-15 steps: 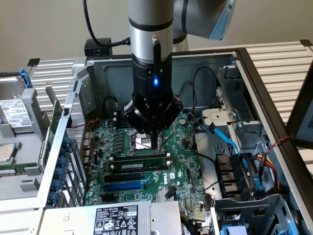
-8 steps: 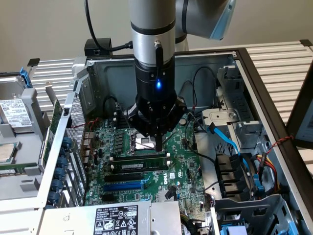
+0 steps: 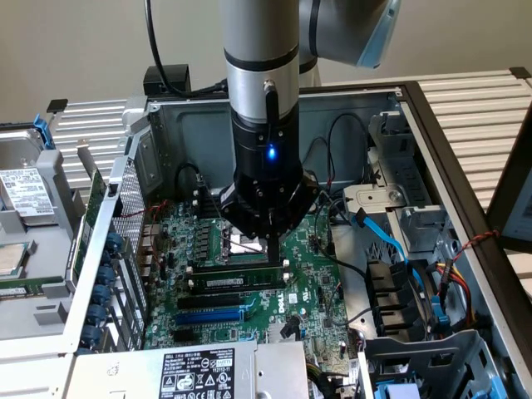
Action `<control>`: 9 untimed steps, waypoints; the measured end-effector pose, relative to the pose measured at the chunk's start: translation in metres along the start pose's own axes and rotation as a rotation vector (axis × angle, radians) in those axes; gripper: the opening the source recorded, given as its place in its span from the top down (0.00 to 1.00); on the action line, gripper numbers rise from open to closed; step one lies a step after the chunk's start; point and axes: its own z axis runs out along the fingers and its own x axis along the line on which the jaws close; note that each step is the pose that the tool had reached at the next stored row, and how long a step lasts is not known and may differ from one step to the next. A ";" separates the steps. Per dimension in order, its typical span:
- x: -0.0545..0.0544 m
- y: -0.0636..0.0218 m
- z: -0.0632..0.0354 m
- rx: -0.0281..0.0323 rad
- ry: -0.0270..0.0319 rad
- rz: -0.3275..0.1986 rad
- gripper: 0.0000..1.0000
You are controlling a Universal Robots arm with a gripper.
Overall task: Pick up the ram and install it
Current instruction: 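Press down the ram until it locks into place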
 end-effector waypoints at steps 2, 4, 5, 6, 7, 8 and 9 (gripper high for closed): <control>0.000 0.0000 0.0018 0.0004 0.0005 0.011 0.90; 0.000 0.0001 0.0036 0.0000 0.0018 0.020 0.90; 0.000 0.0001 0.0044 -0.0012 0.0034 0.024 0.90; 0.000 0.0002 0.0053 -0.0028 0.0046 0.028 0.90; 0.000 0.0002 0.0062 -0.0048 0.0053 0.031 0.90; 0.000 0.0002 0.0070 -0.0070 0.0058 0.034 0.90; 0.000 0.0002 0.0076 -0.0094 0.0062 0.037 0.90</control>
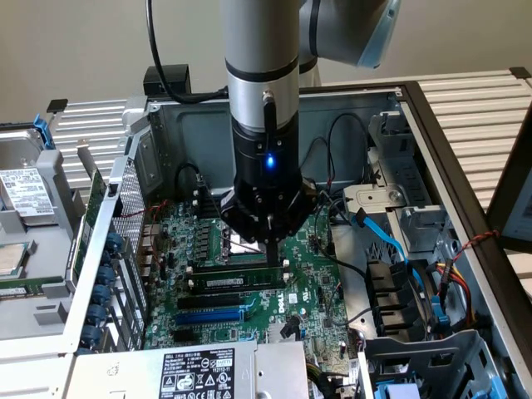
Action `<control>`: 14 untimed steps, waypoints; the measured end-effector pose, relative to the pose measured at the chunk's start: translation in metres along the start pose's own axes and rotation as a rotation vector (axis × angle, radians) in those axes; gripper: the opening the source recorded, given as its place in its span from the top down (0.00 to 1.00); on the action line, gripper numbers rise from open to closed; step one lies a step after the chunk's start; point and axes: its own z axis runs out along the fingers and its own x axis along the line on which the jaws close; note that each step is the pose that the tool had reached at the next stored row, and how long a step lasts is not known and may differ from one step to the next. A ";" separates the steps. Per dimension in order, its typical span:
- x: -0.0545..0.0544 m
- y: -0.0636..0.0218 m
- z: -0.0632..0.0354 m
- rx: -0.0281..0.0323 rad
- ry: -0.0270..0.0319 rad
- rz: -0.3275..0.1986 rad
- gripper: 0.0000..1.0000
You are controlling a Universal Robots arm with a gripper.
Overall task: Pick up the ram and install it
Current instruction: 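Press down the ram until it locks into place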
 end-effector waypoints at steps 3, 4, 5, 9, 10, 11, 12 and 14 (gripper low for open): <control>0.000 -0.0014 0.0058 -0.0169 0.0000 0.020 0.90; 0.000 -0.0015 0.0080 -0.0166 0.0003 0.031 0.90; 0.000 -0.0017 0.0100 -0.0162 0.0006 0.040 0.90; 0.000 -0.0019 0.0121 -0.0158 0.0009 0.058 0.90; 0.000 -0.0019 0.0124 -0.0159 0.0009 0.059 0.90; 0.000 -0.0019 0.0127 -0.0160 0.0010 0.061 0.90; 0.000 -0.0019 0.0129 -0.0160 0.0010 0.063 0.90; 0.000 -0.0019 0.0131 -0.0160 0.0012 0.066 0.90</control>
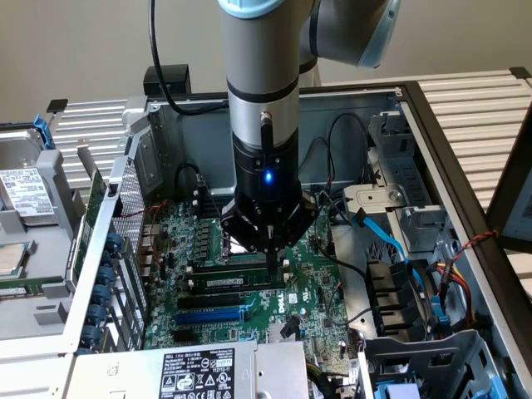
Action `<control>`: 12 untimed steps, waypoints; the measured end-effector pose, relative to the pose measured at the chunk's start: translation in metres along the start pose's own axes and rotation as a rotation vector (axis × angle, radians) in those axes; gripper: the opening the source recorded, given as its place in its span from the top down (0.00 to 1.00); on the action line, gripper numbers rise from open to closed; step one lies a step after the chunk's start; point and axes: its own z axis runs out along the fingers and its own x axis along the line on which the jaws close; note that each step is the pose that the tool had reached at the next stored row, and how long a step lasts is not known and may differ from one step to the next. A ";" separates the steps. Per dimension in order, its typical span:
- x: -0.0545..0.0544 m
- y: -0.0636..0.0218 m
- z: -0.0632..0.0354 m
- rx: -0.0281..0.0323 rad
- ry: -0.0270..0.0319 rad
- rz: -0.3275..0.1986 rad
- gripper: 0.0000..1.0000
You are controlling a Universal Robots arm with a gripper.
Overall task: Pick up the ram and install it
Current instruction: 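Press down the ram until it locks into place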
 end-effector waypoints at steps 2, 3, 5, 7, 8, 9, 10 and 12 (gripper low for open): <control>0.000 0.0000 0.0003 -0.0003 0.0000 0.003 0.90; 0.000 0.0000 0.0004 -0.0003 -0.0001 0.005 0.90; 0.000 0.0000 0.0007 -0.0003 0.0000 0.008 0.90; 0.000 0.0000 0.0010 -0.0002 0.0001 0.012 0.90; 0.000 0.0000 0.0011 -0.0002 0.0002 0.014 0.90; 0.000 0.0000 0.0012 -0.0001 0.0002 0.015 0.90; 0.000 0.0000 0.0014 -0.0002 0.0002 0.017 0.90; 0.000 0.0000 0.0016 -0.0003 0.0002 0.020 0.90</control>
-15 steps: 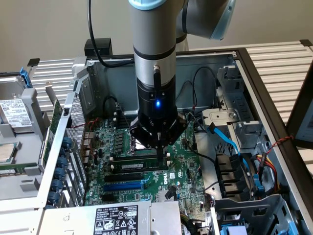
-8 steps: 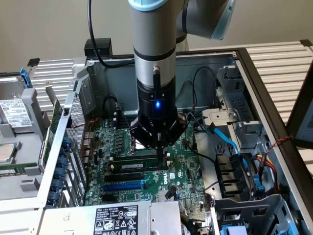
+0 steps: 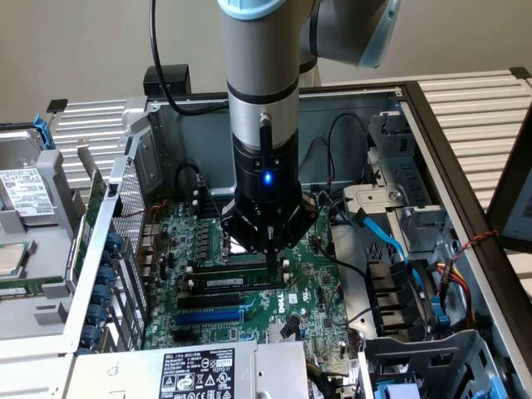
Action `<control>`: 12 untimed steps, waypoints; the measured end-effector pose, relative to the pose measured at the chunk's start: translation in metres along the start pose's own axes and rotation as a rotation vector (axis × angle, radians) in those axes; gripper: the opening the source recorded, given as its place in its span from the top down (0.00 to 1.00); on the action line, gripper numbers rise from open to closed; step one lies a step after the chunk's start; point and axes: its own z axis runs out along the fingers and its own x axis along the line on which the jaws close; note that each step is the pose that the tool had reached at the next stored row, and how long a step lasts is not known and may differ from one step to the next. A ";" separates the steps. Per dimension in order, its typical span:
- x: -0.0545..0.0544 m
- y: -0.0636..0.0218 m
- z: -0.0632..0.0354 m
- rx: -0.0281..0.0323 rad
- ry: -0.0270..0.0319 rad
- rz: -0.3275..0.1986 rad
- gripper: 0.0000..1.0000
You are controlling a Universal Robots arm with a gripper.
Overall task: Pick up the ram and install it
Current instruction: 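Press down the ram until it locks into place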
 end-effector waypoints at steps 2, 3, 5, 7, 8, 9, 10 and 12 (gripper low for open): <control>0.000 0.0000 0.0001 -0.0003 0.0000 0.002 0.90; 0.000 0.0000 0.0001 -0.0001 0.0001 0.003 0.90; 0.000 0.0000 0.0004 -0.0003 0.0001 0.006 0.90; 0.000 0.0000 0.0006 -0.0002 0.0000 0.008 0.90; 0.000 0.0000 0.0006 -0.0002 0.0001 0.009 0.90; 0.000 0.0000 0.0006 -0.0001 0.0001 0.010 0.90; 0.000 0.0000 0.0006 -0.0001 0.0001 0.011 0.90; 0.000 0.0000 0.0006 -0.0001 0.0002 0.013 0.90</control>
